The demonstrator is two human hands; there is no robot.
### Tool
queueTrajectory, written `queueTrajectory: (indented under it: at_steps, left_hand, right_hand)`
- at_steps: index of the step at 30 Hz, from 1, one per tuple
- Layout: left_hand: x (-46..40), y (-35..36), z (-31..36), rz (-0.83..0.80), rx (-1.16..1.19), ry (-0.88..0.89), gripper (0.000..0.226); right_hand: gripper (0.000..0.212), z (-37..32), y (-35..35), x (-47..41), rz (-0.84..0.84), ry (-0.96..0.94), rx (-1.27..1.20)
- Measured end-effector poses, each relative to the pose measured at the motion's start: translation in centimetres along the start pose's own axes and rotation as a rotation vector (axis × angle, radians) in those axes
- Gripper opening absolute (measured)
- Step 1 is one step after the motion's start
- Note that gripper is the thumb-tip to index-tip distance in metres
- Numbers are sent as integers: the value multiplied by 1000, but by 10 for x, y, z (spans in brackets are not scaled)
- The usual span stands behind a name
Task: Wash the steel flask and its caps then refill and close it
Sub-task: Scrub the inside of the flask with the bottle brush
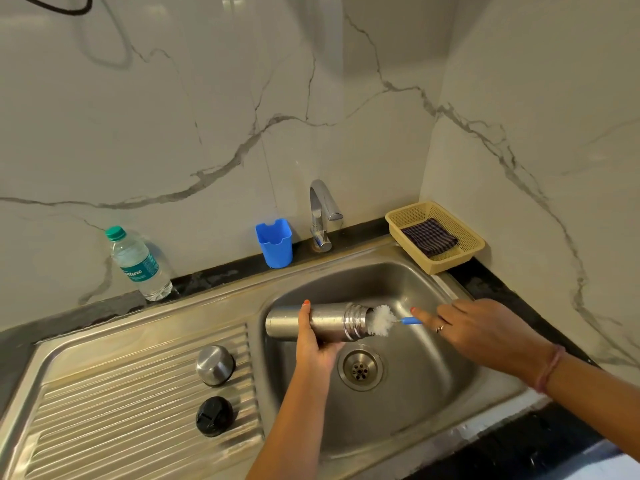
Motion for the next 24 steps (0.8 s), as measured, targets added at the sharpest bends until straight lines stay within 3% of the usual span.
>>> queueTrajectory:
  at_steps: [2,5,10,13,15,20,24]
  left_hand:
    - [1,2,-2,-8,23,-1,72]
    - [1,4,-4,-23,1,-2,71]
    - [-4,-1,4,-16,-56,16,71]
    - [-4,3,7,-32,-49,26,70]
    - [-1,7,1,-48,-50,9,69]
    - [-1,9,-4,-46,-47,15,68]
    - [-5,3,4,-43,-45,16,69]
  right_hand:
    - [54,-1,2,-10,-25,17,-6]
    - [29,-8,11,-25,-195,152,-177]
    - [33,-11,51,-6,-729,561,-1113]
    - [34,1,46,7,-918,647,-1301]
    - [33,5,43,-4,-837,585,-1136]
    - [39,-23,28,-37,-384,303,-337]
    - [51,-28,27,-19,-315,48,-104]
Point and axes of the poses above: each hand's wrist, its own x-axis away from the middle knuckle, its own y-axis out of the palm, z = x × y, the point moved 8 cm from there along -x, towards the middle knuckle, and after that the axes turned 7 degrees about x, right-handed, at the moved point
